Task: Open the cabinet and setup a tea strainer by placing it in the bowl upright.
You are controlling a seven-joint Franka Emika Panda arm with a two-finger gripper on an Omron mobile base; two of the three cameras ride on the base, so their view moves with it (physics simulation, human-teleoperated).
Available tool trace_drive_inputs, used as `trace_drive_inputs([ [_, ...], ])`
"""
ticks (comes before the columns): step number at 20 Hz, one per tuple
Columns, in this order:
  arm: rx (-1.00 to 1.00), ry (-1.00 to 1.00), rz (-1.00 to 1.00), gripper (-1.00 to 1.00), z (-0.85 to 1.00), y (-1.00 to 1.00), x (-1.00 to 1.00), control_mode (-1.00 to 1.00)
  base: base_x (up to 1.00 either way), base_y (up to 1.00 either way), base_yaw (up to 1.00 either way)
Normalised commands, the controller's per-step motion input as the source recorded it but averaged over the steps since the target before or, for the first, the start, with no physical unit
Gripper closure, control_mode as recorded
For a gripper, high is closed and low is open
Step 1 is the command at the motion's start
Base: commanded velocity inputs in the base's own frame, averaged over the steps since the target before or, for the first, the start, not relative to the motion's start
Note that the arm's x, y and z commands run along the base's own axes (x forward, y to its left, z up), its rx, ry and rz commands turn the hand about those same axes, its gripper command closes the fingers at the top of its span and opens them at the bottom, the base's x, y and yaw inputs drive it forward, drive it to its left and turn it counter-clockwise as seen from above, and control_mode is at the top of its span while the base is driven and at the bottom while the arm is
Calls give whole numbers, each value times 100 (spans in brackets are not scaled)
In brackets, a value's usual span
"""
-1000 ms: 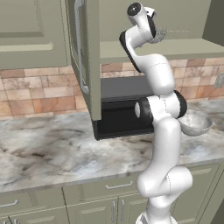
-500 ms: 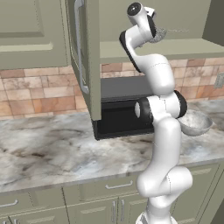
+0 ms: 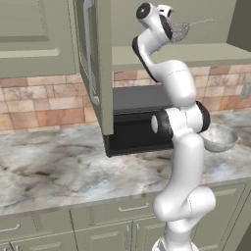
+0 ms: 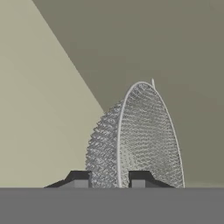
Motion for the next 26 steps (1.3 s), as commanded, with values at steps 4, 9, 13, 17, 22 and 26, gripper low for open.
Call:
trace_drive_inputs([
  [4, -16, -8, -2, 100, 0, 0, -31, -100, 0, 0, 0],
  [9, -12, -4, -3, 100, 0, 0, -65, -100, 0, 0, 0],
  [13, -2, -7, -6, 100, 0, 0, -92, -100, 0, 0, 0],
  [17, 0, -8, -10, 100, 0, 0, -100, -100, 0, 0, 0],
  [22, 0, -9, -14, 100, -2, 0, -100, -100, 0, 0, 0],
  [26, 2, -8, -19, 100, 0, 0, -100, -100, 0, 0, 0],
])
